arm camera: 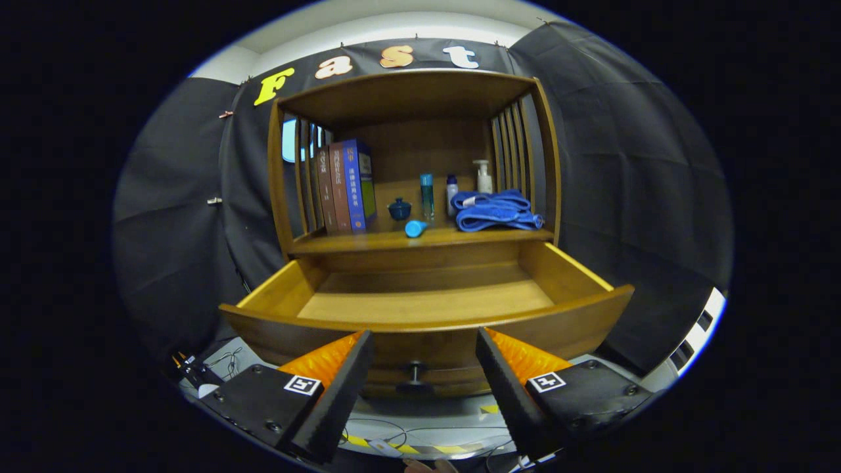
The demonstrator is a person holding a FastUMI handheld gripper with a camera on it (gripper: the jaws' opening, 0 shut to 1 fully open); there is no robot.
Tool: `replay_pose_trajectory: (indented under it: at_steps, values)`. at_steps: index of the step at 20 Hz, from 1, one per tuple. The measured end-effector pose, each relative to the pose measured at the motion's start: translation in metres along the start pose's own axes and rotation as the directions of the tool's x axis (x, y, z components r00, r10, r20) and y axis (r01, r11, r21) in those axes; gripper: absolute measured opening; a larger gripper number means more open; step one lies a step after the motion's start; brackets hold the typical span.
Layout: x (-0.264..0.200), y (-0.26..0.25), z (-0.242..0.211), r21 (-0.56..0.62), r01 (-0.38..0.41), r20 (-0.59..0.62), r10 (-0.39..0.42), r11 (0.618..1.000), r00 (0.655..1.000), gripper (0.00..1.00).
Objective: Pull open the drawer, take out the items inside it, and place them on the countertop above the cabinet.
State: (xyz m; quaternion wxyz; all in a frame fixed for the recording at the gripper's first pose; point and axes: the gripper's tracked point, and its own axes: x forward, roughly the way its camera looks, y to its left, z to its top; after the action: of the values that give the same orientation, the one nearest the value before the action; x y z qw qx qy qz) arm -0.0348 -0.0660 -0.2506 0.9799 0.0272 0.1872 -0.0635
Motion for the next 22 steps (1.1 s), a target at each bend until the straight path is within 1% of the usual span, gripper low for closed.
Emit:
replay_pose_trajectory:
  at_steps: [4,6,7,13,15,22]
  values:
    - [0.021,-0.001,-0.028,-0.002,0.009,-0.048,-0.009,1.000,0.999,0.99]
    - [0.028,0.002,-0.036,-0.005,0.005,-0.058,-0.005,1.000,0.998,0.99]
    - [0.028,0.002,-0.040,-0.008,0.015,-0.063,-0.016,1.000,0.998,0.99]
    - [0.027,0.006,-0.037,-0.022,0.028,-0.023,-0.029,0.999,0.999,0.99]
    - [0.029,0.008,-0.036,-0.016,0.030,-0.028,-0.030,0.999,0.999,0.99]
    - [0.059,0.012,-0.025,-0.008,0.023,-0.053,-0.024,1.000,0.998,0.99]
